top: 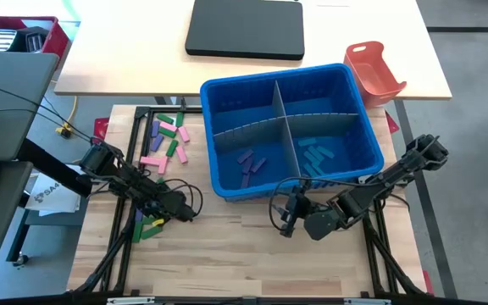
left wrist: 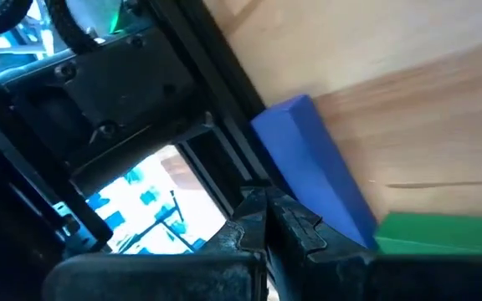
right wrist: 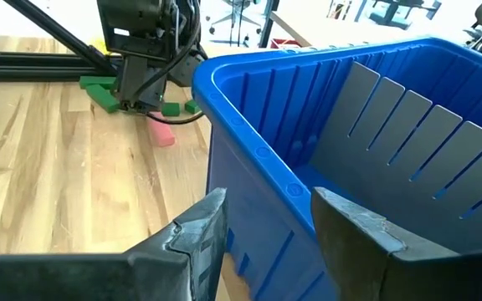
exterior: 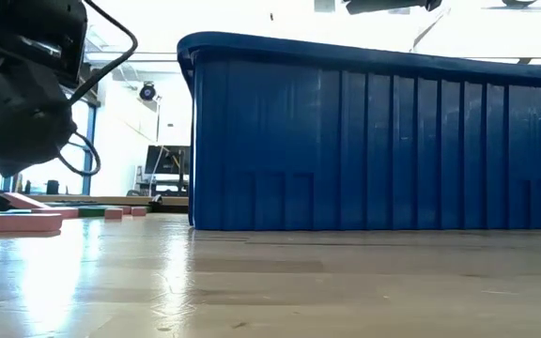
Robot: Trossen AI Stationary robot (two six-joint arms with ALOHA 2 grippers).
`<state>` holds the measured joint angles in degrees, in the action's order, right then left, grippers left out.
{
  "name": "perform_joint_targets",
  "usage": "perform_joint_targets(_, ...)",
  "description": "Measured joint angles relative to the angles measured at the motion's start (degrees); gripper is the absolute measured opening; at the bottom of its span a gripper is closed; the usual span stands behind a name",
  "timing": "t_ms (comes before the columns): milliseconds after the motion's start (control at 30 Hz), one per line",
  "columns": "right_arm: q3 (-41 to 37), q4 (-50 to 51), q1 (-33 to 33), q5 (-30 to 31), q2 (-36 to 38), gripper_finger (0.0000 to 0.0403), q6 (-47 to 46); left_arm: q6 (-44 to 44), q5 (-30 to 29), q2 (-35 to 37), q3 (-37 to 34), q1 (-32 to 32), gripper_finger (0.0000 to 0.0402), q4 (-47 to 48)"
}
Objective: Sort blocks
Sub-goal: Put the purple block into the blue bin with the other purple block
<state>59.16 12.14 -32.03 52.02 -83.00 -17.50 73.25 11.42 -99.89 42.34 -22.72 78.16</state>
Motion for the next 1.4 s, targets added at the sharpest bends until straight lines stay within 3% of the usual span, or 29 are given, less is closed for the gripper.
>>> perform_joint_targets(267, 0.00, 0.02, 0.00, -0.18, 0.02, 0.0169, 0.00, 0.00, -0.33, 0.00, 0.20, -0.43, 0.0000, -1.23)
perform_joint_targets(533, 0.00, 0.06, 0.00, -0.43, 0.02, 0.0169, -0.19, 3.31, 0.71, 0.19, -2.22, -2.16, 0.0000, -8.30)
perform_joint_targets(900, 0.00, 0.03, 0.00, -0.42, 0.04, 0.0169, -0.02, 3.63, -0.98, -0.07, 2.23, -3.32, 0.0000, -9.53)
perform_joint_targets(1133, 0.00, 0.02, 0.15, -0.40, 0.04, 0.0169, -0.02, 3.28, -7.68, 0.08, 7.41, -2.86, 0.0000, -7.66)
perform_joint_targets(1400, 0.00, 0.02, 0.15, -0.40, 0.04, 0.0169, -0.02, 3.61, -8.31, 0.13, 8.82, -2.72, 0.0000, 1.91)
